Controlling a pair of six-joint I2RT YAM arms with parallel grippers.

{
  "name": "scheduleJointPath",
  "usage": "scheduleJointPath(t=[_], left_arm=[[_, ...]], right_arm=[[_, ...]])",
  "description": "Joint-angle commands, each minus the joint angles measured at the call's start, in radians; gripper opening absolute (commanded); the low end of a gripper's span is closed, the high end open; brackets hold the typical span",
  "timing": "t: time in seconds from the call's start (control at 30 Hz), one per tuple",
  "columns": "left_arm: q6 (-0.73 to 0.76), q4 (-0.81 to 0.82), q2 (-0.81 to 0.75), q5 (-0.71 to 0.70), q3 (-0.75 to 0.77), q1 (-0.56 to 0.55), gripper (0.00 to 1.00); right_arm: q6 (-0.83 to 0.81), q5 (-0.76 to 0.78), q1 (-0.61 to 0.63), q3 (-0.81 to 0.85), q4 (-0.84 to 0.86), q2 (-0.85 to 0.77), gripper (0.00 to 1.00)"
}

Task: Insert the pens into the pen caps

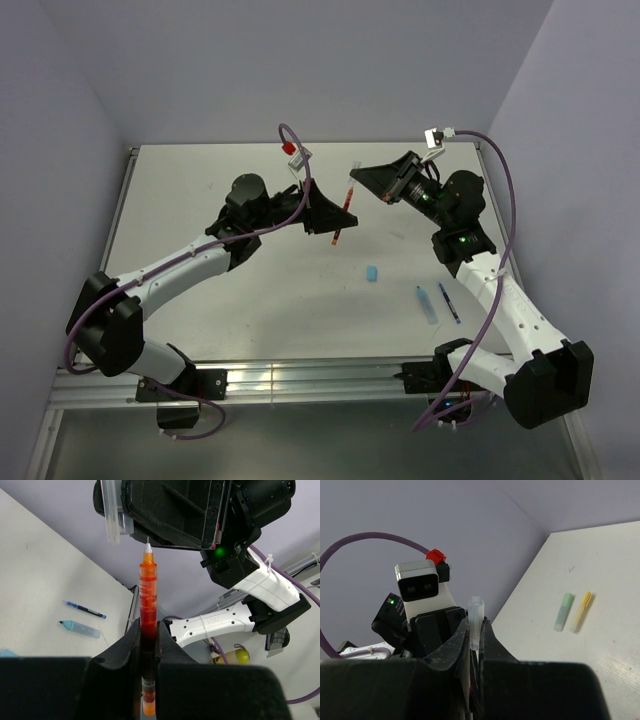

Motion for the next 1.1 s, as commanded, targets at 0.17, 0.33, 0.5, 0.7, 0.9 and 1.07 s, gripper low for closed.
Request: scheduleJointPath(t=[0.17,0.33,0.5,0.7,0.9,1.07], left_arm=[[0.042,0.013,-0.033,-0.015,-0.011,-0.023,0.00],[0.060,-0.003,-0.048,-0.032,-0.009,-0.023,0.00],[0.094,-0.037,-0.068,-0.044,-0.002,-0.023,0.00],[0.106,-0.053,-0.070,-0.048,0.006,-0.023,0.00],[0.112,-0.059,-0.065,-0.050,0.012,-0.022,0.00],[0.118,-0.066,-0.064,-0.053,0.018,-0.022,0.00]], right_arm=[[-0.005,0.003,-0.011,0.064,0.022,-0.054,0.00],[-0.006,0.002,-0.011,0.065,0.016,-0.057,0.00],[-0.001,-0.004,-0.008,0.056,0.016,-0.055,0.00],[-0.012,-0.003,0.001,0.053,0.008,-0.050,0.00],[-0.023,-0.001,0.011,0.058,-0.004,-0.050,0.00],[-0.040,0.005,0.024,0.062,-0.023,-0.052,0.00]])
